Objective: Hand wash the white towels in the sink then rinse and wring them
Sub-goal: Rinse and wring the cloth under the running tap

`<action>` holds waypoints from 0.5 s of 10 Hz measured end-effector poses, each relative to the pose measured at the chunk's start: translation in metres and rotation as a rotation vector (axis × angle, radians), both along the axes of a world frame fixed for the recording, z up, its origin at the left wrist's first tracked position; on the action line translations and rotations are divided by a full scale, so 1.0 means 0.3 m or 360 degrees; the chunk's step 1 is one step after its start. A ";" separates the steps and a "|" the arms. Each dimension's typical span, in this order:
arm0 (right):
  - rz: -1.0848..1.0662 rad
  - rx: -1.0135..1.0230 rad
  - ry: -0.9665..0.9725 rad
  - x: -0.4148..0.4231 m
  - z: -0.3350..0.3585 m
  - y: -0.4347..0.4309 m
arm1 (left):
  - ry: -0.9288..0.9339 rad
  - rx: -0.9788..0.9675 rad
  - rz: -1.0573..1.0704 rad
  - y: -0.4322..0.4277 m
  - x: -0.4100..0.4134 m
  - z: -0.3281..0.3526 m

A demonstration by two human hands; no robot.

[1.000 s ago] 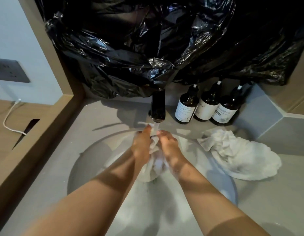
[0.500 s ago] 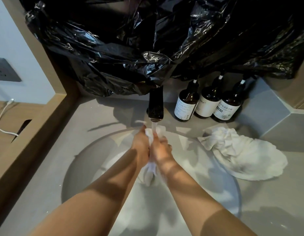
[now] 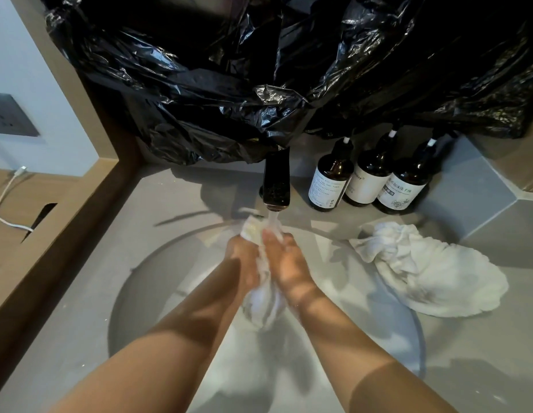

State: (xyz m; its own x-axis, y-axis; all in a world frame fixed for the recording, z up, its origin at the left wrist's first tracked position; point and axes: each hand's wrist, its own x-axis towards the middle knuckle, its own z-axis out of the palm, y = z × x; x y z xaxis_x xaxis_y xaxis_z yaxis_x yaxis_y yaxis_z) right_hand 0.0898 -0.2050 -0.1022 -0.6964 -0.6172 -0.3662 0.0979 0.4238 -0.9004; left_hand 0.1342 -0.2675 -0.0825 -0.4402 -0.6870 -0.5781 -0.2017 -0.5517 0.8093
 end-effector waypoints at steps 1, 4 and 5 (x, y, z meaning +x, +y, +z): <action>-0.0205 0.0119 -0.0074 -0.061 0.000 0.008 | -0.0009 -0.0148 -0.0153 0.006 0.016 -0.016; -0.0164 -0.0034 -0.0236 0.036 -0.023 -0.026 | 0.0139 -0.0133 -0.0207 0.033 0.015 0.004; -0.0229 -0.0002 -0.0120 -0.031 -0.045 0.001 | 0.0114 -0.0297 -0.0269 0.060 0.042 0.000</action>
